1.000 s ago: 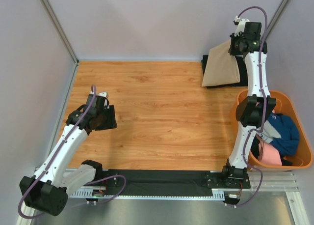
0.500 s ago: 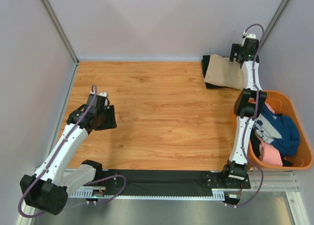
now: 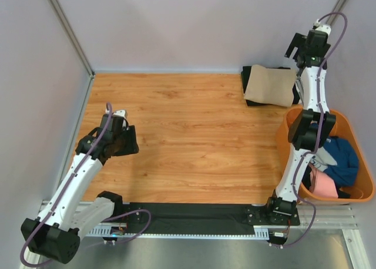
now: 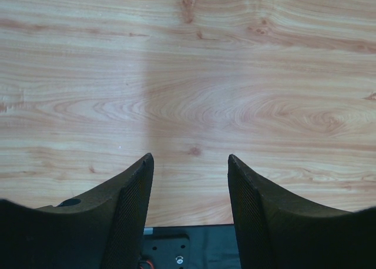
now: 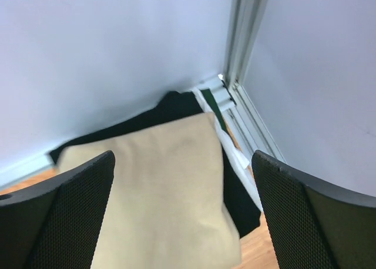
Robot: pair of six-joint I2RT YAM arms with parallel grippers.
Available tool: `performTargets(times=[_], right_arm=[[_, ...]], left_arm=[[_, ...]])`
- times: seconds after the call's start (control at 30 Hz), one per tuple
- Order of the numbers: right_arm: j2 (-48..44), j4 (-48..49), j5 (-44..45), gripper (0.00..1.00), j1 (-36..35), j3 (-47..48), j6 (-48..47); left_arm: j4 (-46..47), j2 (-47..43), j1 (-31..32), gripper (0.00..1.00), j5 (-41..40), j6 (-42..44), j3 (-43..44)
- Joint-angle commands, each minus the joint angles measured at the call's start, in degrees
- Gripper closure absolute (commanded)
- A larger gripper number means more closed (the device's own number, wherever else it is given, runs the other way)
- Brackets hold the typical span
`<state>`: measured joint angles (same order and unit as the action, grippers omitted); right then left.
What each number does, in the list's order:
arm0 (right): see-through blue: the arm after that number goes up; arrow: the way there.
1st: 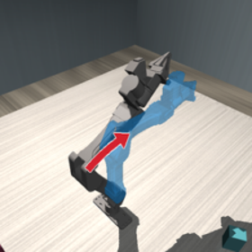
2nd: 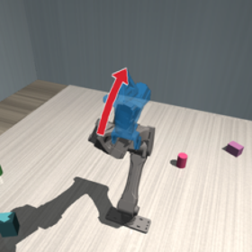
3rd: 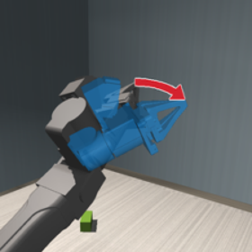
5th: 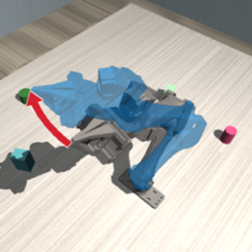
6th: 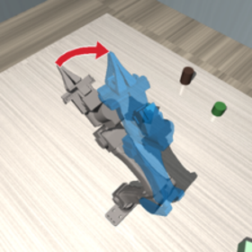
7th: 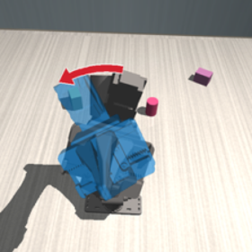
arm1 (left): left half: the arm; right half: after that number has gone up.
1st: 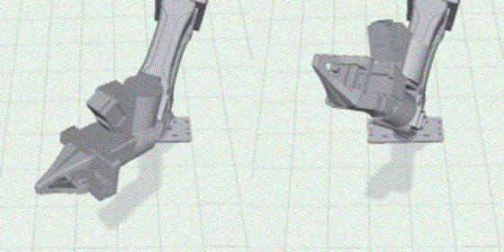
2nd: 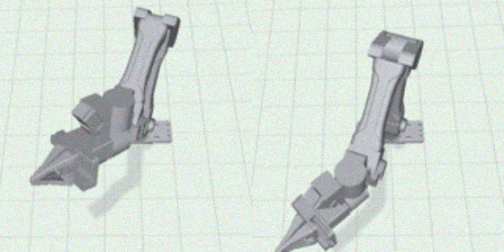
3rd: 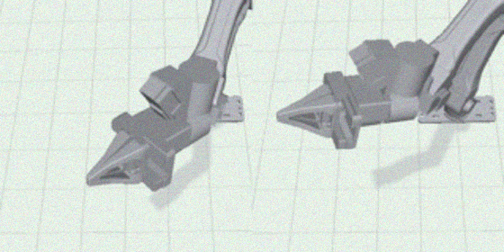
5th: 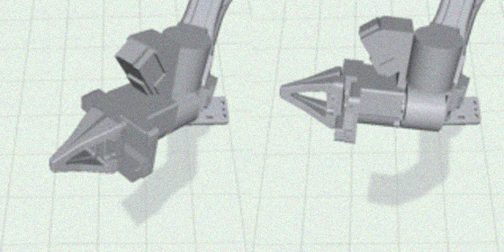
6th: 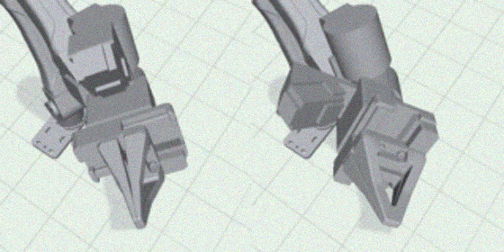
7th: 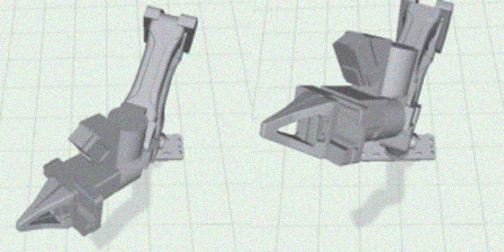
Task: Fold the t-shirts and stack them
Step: Reset both grippers
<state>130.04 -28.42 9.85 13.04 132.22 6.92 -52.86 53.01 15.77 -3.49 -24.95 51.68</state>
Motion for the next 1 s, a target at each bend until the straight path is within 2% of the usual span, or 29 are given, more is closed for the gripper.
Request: performTargets(times=[0.0,0.17,0.3,0.43,0.47,0.53,0.6,0.7,0.83,0.97], right_arm=[[-6.2,-4.2,-4.4,0.0,-1.3,-2.0,4.4],[-13.1,-7.4,-9.0,0.03,-5.1,-9.8,8.7],[-21.5,-7.6,-8.7,0.03,-12.8,-20.5,7.8],[-31.1,-7.4,-7.9,0.03,-22.2,-35.7,9.0],[-35.1,-7.0,-7.6,0.03,-23.7,-38.2,9.7],[-41.2,-6.6,-8.0,0.04,-28.1,-46.3,10.7],[-45.6,-5.5,-6.5,0.03,-32.0,-51.9,12.1],[-54.7,-4.5,-6.9,0.03,-34.8,-61.2,14.9],[-68.6,-4.4,-8.3,0.02,-35.2,-71.6,18.1],[-77.1,-6.9,-4.9,0.01,-35.2,-79.0,20.3]], left_arm=[[1.4,-1.2,0.1,0.4,0.3,1.0,0.0],[1.6,-2.8,0.1,0.39,0.8,1.3,0.1],[1.8,-4.1,0.1,0.37,1.2,1.6,-0.1],[2.2,-5.6,0.1,0.27,2.7,2.1,-0.1],[2.3,-6.2,0.1,0.2,2.7,2.2,-0.2],[2.6,-7.1,0.1,0.12,2.3,2.0,-0.4],[2.6,-8.1,0.1,0.11,2.1,2.0,-0.5],[2.6,-8.5,0.1,0.12,1.6,1.9,-0.5],[2.6,-8.9,0.1,0.13,1.3,1.8,-0.5],[3.0,-9.1,0.1,0.14,-0.7,1.1,-1.0]])
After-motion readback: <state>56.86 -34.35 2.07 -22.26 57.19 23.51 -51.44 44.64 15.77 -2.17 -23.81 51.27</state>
